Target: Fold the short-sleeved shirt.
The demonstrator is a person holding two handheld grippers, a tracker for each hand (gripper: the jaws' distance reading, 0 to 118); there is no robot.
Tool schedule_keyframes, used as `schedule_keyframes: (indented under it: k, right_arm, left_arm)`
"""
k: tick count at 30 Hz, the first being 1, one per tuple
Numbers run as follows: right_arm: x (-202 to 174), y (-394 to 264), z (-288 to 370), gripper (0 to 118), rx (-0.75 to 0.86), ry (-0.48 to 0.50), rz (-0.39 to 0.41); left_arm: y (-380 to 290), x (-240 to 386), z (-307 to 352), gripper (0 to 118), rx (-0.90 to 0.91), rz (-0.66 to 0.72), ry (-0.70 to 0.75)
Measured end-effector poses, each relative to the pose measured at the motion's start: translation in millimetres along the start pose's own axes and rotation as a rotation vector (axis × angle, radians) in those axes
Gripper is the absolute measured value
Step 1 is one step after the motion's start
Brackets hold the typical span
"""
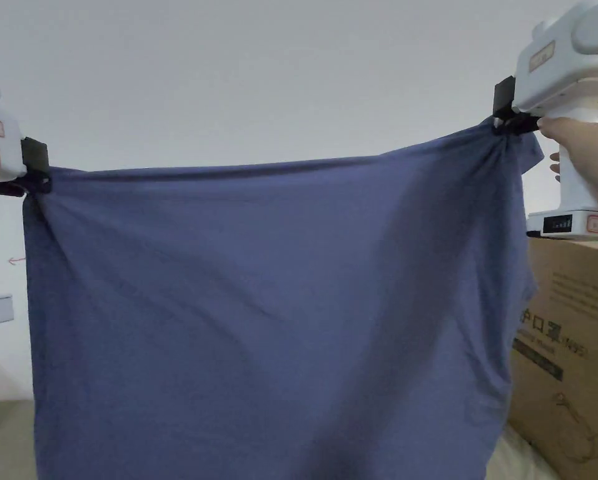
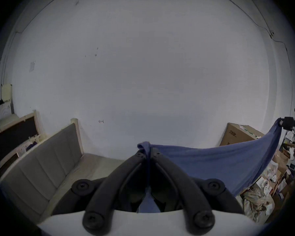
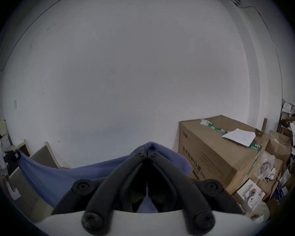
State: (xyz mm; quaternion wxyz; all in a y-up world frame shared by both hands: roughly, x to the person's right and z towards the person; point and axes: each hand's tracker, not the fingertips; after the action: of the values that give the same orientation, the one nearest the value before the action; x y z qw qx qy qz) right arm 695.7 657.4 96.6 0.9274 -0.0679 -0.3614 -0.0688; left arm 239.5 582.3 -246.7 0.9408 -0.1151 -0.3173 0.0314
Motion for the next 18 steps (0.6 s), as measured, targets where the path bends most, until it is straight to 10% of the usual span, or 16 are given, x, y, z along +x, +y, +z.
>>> schedule_keyframes:
  k: [11, 18]
  right_arm:
    - [32, -309, -95, 0, -0.512, 0.008, -0.057]
    - [88, -547, -4, 0, -0.953, -0.017, -0.099]
  left_arm:
    - [-277, -30, -78, 2, -0.485, 0.011, 0.021]
    - [-479, -70, 1, 2, -0.842, 0.002, 0.006]
